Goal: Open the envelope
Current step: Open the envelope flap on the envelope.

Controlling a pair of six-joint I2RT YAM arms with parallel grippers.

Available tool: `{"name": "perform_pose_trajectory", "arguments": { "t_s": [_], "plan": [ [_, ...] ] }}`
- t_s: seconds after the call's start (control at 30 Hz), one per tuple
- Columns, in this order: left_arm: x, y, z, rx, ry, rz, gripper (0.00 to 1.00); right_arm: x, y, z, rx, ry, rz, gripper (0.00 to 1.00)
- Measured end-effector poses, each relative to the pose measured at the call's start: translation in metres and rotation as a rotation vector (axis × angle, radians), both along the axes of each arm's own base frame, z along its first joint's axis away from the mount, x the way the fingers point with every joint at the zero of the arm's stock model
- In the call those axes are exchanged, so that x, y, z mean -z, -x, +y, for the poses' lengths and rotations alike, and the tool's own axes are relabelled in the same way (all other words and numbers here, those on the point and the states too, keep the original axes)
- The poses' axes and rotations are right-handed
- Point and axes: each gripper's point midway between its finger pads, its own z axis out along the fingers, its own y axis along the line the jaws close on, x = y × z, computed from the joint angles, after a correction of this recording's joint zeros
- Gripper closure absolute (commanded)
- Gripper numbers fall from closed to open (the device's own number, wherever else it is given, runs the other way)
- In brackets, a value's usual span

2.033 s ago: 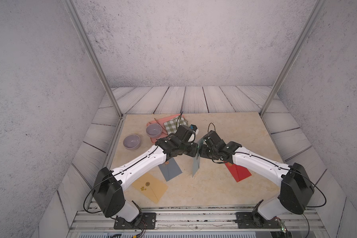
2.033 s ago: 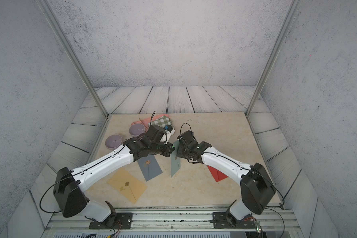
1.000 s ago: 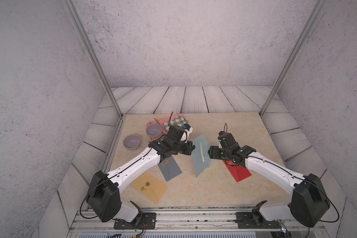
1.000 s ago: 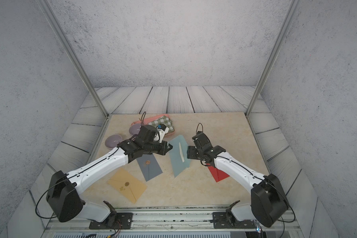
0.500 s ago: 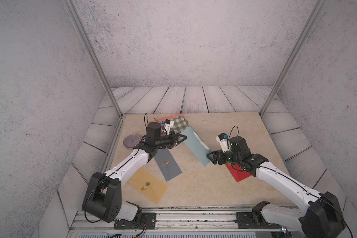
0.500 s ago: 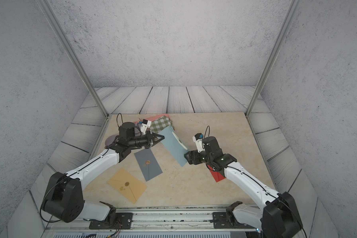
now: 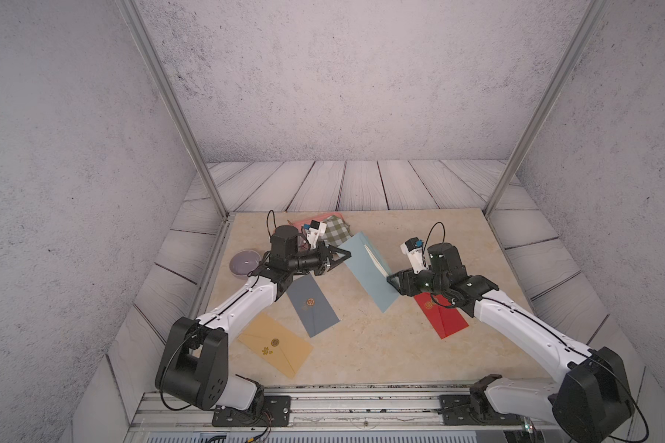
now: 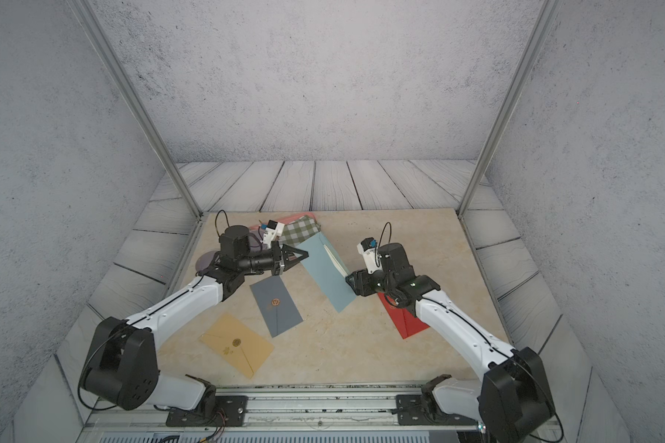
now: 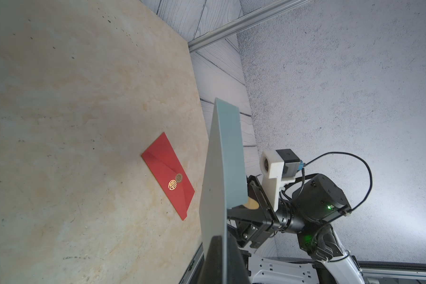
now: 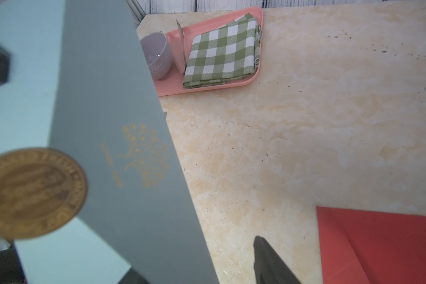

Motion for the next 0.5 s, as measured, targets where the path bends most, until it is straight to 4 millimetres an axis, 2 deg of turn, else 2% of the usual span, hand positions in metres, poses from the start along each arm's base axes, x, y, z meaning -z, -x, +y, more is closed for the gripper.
{"name": "perform_pose_trajectory", "arguments": {
  "t_s": [0.33,0.5],
  "plan": [
    [0.006,0.000,-0.001,0.017,-0.001,0.019,1.00,-0.005,0.001,0.001,-0.032,-0.048,0.013,0.65],
    [0.012,0.000,-0.002,0.028,-0.005,0.032,1.00,-0.005,0.003,0.002,-0.050,-0.048,0.009,0.80]
  ]
}}
